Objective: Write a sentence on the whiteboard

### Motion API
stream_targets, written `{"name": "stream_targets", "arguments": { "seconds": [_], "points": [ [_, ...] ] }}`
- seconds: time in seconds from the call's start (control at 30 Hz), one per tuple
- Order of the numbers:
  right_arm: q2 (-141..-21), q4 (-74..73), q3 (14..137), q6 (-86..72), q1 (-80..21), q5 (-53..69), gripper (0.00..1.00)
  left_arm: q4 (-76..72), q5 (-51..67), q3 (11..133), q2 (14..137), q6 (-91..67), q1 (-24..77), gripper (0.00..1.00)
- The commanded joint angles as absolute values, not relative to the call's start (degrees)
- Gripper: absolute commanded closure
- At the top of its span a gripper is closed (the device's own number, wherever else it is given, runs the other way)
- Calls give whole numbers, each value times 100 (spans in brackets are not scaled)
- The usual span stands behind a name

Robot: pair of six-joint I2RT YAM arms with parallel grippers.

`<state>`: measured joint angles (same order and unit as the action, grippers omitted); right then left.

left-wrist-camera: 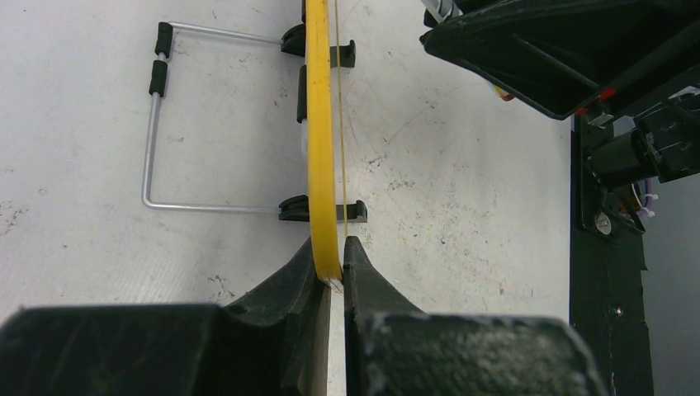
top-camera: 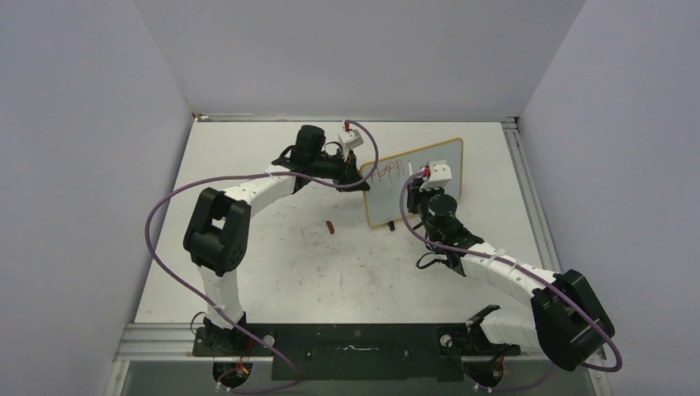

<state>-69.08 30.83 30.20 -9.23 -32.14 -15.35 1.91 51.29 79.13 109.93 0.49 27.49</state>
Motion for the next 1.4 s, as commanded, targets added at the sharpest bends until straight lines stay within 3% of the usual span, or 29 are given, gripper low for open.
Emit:
{"name": "stream_targets", "arguments": {
  "seconds": [0.0,1.37],
  "points": [
    [-7036,3129,3122,-947,-3119,-1486,95,795,5177,7919,10996,286,2927,100],
    [-7373,2580,3021,-1297,-3024,-1129,95,799,5186,7919,10967,293,2927,100]
  ]
}}
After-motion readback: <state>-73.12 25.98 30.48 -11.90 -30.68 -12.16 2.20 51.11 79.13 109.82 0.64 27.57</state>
